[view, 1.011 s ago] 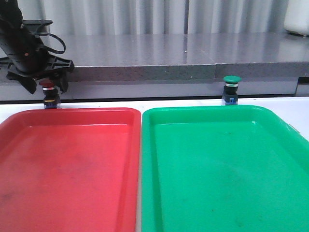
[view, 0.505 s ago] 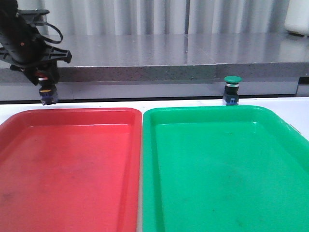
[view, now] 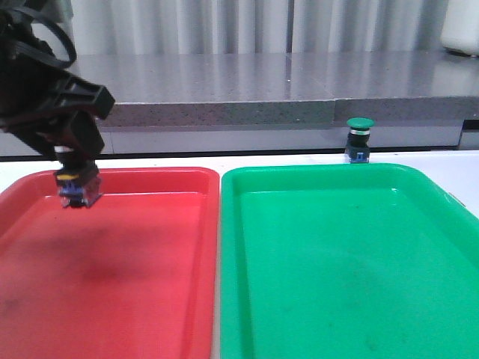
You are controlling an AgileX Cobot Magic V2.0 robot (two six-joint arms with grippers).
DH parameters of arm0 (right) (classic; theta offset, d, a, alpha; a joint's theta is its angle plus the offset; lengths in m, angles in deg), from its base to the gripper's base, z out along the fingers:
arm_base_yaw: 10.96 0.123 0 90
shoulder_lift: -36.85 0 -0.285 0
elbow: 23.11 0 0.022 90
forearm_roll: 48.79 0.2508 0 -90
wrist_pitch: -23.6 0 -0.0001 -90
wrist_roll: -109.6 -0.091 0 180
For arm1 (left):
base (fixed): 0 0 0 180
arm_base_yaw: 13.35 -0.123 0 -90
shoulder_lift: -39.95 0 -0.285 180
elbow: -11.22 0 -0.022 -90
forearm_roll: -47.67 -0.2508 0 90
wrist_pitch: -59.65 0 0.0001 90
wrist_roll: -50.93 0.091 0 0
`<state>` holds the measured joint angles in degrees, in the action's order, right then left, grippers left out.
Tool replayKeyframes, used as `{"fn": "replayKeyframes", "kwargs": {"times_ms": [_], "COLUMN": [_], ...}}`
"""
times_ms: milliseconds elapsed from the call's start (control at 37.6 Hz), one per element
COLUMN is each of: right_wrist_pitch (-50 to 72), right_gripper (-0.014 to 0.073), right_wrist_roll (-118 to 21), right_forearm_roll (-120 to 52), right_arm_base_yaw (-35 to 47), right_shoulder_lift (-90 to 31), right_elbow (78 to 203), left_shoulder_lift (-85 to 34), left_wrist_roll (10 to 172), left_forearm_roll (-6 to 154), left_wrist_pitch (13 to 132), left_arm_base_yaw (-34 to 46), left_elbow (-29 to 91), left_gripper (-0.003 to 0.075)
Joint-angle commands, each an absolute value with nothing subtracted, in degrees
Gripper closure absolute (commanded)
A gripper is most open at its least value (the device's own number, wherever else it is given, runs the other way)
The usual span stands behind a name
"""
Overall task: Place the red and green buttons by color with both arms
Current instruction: 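Carry the red-capped button forward and lower it into the red tray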
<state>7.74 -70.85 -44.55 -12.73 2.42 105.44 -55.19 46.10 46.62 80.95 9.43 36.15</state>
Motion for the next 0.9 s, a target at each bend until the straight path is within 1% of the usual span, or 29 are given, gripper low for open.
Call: {"fn": "replayKeyframes", "kwargs": {"times_ms": [0,213,505,825,851,878], "right_wrist_pitch": [11.91,11.91,11.91,11.91,11.91,11.91], "right_gripper": [-0.007,-0.007,-0.007,-0.007,-0.007,-0.007], "right_wrist_roll": [-70.78,-70.78,-70.78,-70.78,-70.78,-70.78], "right_forearm_roll": [-44.5,-44.5,-44.5,-44.5,-44.5,-44.5], "right_arm_base_yaw": [-13.19,-13.19,-13.19,-13.19,-13.19,-13.19], "right_shoulder_lift": [1.81,1.81,1.81,1.81,1.81,1.81], "right_elbow": [107.56,107.56,107.56,107.56,107.56,107.56], "left_shoulder_lift": [-52.2,-52.2,-52.57,-55.68,-55.68,-55.68], "left_wrist_roll": [45.93,45.93,45.93,45.93,45.93,45.93], "left_forearm_roll": [46.7,45.94,43.4,42.43,42.43,42.43], "left_wrist_pitch": [76.13,74.86,74.51,72.96,72.96,73.11], "left_arm_base_yaw": [12.44,14.72,14.72,14.72,14.72,14.72], "left_elbow": [38.31,42.03,42.21,42.21,42.21,42.21], "left_gripper": [0.0623,0.0613,0.0613,0.0612,0.0607,0.0585]}}
